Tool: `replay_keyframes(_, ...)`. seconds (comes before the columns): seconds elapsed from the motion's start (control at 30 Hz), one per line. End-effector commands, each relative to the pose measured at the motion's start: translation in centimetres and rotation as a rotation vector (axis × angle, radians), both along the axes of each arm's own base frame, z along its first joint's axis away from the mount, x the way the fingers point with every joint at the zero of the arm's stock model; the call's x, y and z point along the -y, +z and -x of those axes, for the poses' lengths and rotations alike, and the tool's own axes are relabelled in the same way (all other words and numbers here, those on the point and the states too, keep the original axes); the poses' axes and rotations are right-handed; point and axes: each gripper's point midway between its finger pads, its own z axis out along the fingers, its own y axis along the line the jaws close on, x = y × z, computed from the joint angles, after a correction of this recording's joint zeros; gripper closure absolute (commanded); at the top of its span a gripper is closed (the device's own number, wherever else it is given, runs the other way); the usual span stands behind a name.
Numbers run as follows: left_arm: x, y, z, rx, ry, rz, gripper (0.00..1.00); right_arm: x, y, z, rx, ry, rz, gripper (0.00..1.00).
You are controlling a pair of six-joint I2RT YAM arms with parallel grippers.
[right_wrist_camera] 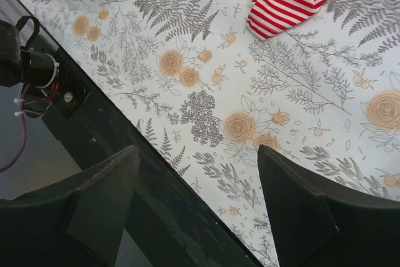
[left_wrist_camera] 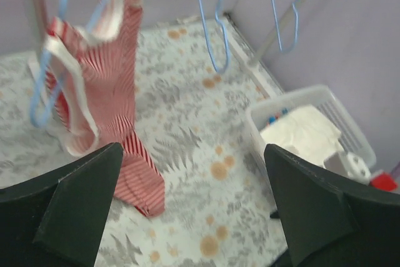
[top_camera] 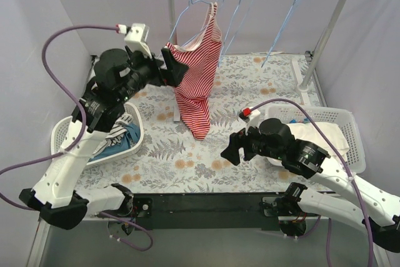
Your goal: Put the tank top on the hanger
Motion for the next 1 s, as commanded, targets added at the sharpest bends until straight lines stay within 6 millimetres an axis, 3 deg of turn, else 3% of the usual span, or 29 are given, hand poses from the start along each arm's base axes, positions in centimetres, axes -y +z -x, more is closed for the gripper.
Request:
replay_keyframes(0.0, 2.6, -8.4, 5.4, -0.221, -0.133, -0.012, 0.02, 1.1, 2.2, -1.5, 0.110, -0.073, -0.010, 0.15)
replay_keyframes(0.03, 4.0, -9.6, 6.8, -0.235, -0.172, -0.012, 0.02, 1.3, 2.0, -1.7, 0.109, -0.089, -0.006, 0.15)
replay_keyframes(0.07, 4.5, -12.7, 7.7, -0.299, -0.174, -0.024, 0.02, 1.4, 1.8, -1.7, 0.106, -0.095, -0.006, 0.14)
replay_keyframes(0.1, 4.6, -14.2, 8.2, -0.323, -0.158, -0.034, 0.02, 1.4, 1.5, -1.7, 0.099, -0.101, -0.014, 0.14)
replay_keyframes(0.17, 5.5, -15.6, 10.2, -0.361, -0.181, 0.002, 0.02, 1.4, 1.2, -1.8, 0.102, -0.110, -0.017, 0.14)
replay_keyframes(0.2, 5.5, -19.2, 10.9, -0.421, -0.171, -0.024, 0.02, 1.4, 0.9, -1.9, 0.105, -0.117, -0.021, 0.14)
replay_keyframes(0.23, 5.5, -19.0, 11.4, -0.400, -0.169, 0.021, 0.02, 1.5, 0.7, -2.2, 0.110, -0.133, -0.019, 0.14)
replay_keyframes(0.3, 5.3, -23.2, 12.3, -0.486, -0.148, 0.027, 0.02, 1.6, 0.2, -2.2, 0.101, -0.144, -0.020, 0.14)
replay_keyframes(0.47, 5.9, -28.7, 14.4, -0.606, -0.130, -0.034, 0.02, 1.1, -1.8, -2.3, 0.090, -0.141, -0.029, 0.13)
replay_keyframes(0.63, 5.7, -30.1, 14.1, -0.626, -0.069, -0.020, 0.02, 0.9, -2.2, -2.7, 0.077, -0.181, -0.057, 0.13)
replay_keyframes(0.97, 6.2, -27.6, 12.5, -0.498, -0.074, 0.000, 0.02, 0.9, -3.5, -2.5, 0.081, -0.163, -0.065, 0.12)
